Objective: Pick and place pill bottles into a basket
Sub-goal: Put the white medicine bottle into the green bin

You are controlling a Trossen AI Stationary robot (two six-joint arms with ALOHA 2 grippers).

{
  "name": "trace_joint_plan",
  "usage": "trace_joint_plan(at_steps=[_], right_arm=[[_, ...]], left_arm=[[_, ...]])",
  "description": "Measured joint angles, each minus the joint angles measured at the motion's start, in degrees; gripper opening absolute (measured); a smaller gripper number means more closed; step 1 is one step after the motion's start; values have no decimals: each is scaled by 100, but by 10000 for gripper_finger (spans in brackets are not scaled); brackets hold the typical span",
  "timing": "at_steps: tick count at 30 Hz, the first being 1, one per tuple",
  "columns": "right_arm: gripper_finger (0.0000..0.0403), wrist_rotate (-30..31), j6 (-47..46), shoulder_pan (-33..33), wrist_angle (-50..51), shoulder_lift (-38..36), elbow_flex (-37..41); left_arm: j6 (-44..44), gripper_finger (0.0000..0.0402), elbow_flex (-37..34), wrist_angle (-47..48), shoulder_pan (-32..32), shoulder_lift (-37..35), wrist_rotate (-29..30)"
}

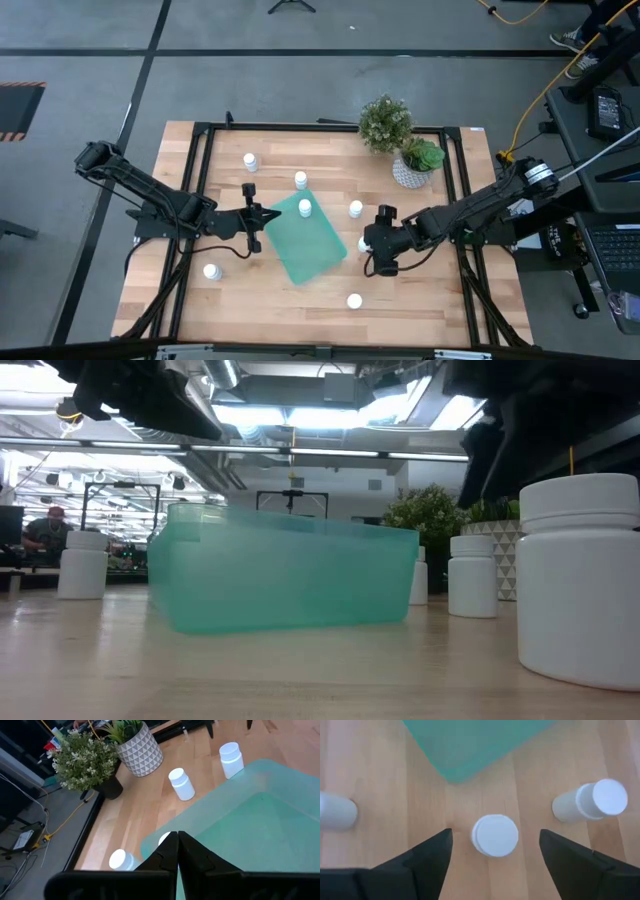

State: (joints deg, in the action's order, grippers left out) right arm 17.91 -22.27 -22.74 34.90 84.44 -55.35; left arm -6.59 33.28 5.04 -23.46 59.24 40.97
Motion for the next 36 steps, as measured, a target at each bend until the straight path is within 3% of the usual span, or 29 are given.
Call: trace_joint_plan(at_steps=[25, 36], right_arm=[[299, 13, -316, 4, -109, 842, 0], [297, 50, -292, 7, -253, 866, 0]], left_arm=[[90, 8, 0, 0, 0, 0, -4], [90, 4, 0, 0, 0, 0, -6]])
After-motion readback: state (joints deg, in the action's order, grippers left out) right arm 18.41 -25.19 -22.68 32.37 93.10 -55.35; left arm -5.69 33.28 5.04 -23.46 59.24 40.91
